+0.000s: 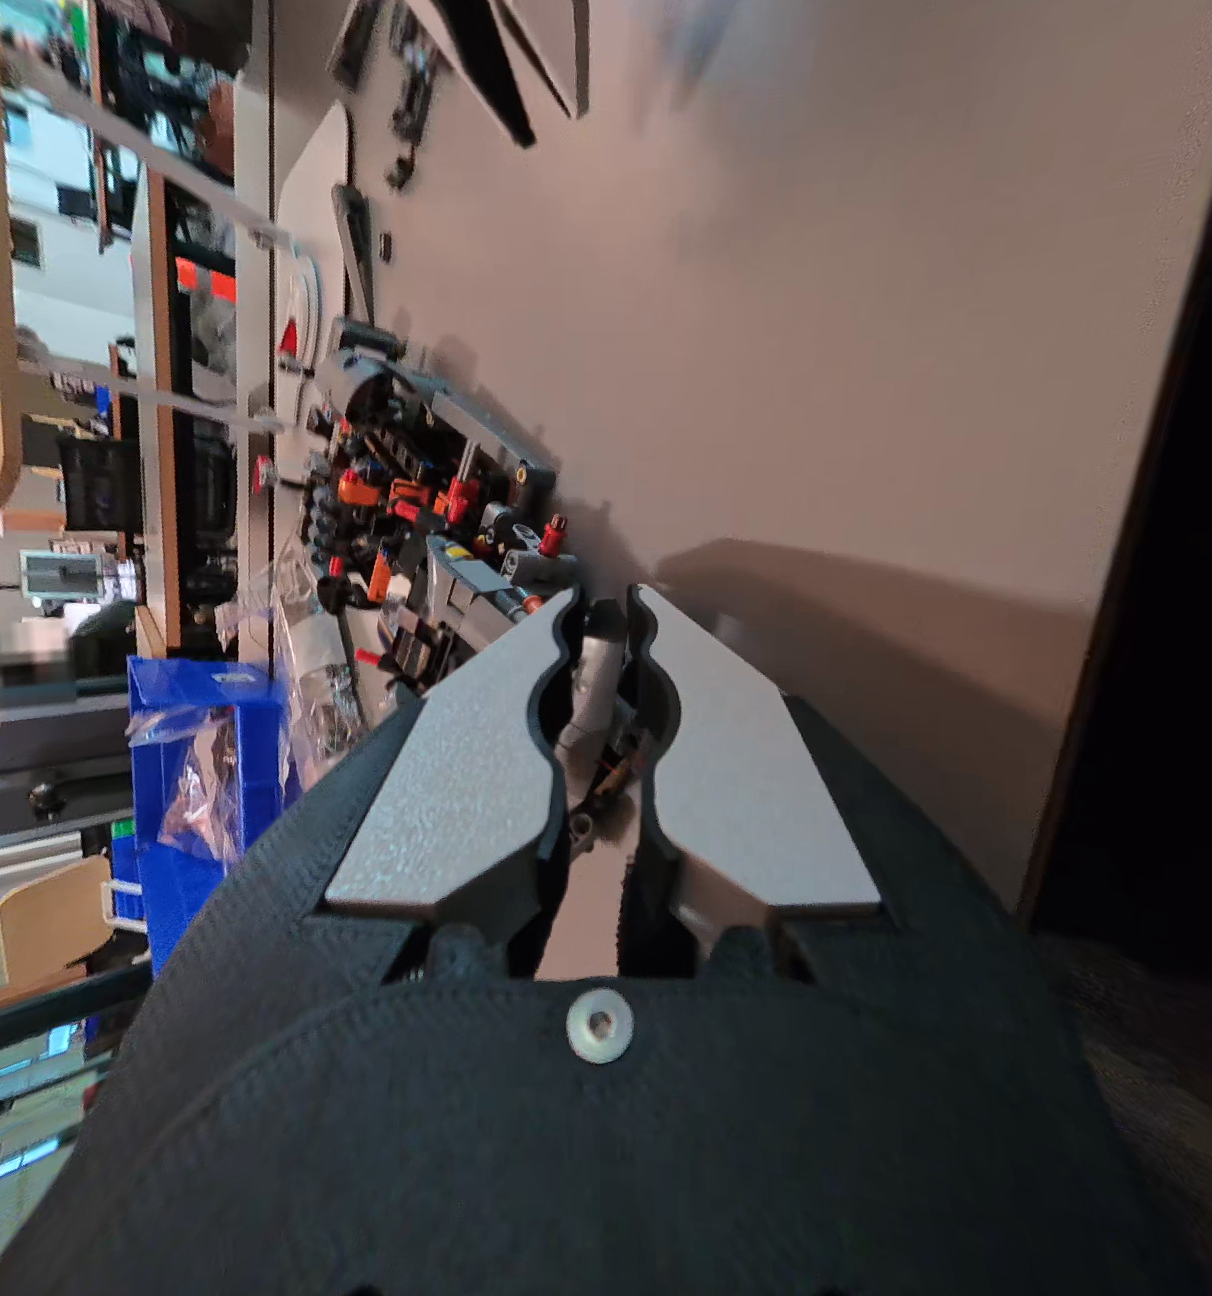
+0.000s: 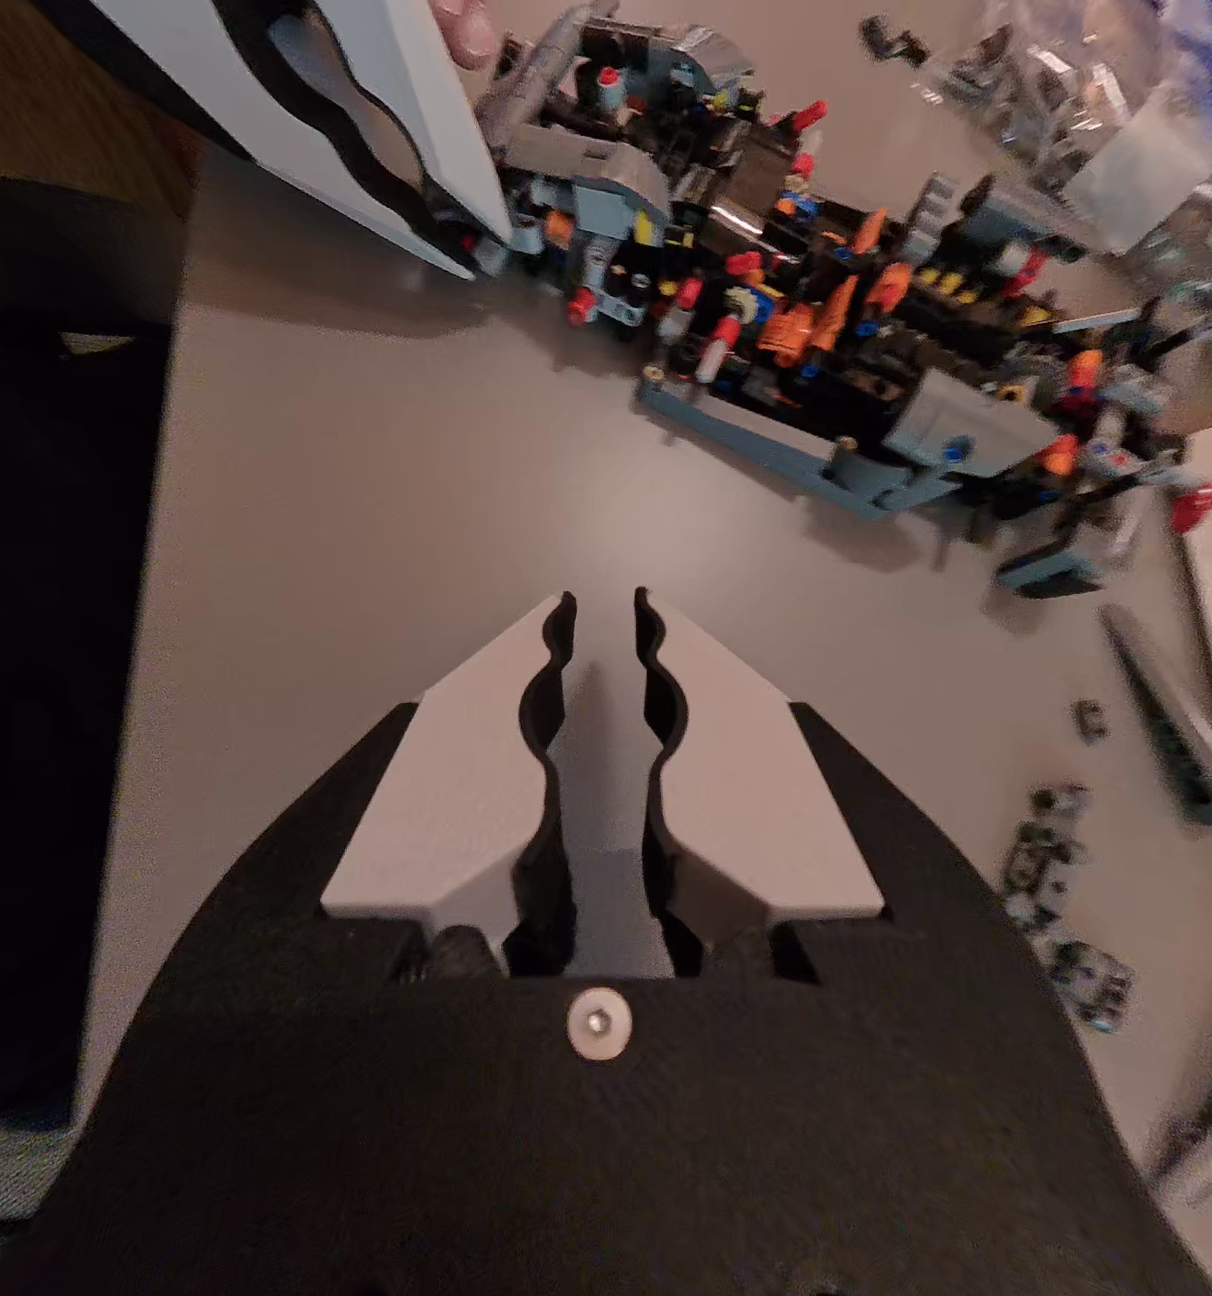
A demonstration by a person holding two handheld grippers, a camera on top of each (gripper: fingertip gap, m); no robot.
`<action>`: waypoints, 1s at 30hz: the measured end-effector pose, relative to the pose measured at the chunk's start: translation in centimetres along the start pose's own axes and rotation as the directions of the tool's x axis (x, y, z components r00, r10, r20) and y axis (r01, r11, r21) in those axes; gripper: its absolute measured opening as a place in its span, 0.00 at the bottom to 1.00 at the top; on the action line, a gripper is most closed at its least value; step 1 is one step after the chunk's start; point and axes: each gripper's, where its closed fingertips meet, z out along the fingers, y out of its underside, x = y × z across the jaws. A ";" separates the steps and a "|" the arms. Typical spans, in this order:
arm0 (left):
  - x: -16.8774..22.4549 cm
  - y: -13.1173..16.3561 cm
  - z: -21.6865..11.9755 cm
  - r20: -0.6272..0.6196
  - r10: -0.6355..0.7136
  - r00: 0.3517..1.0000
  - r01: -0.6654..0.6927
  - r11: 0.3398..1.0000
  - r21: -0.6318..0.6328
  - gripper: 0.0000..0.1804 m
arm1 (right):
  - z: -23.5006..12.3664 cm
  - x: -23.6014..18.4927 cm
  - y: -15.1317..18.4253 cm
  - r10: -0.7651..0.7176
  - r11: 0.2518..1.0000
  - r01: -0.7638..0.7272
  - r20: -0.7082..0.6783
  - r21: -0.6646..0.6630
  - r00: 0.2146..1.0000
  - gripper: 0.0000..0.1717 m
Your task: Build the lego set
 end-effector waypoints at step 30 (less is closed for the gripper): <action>-5.3 -10.6 1.4 -0.088 -0.052 0.995 0.082 0.922 0.378 0.03 | -27.4 13.8 16.2 0.267 0.931 -0.364 -0.632 -0.027 0.727 0.24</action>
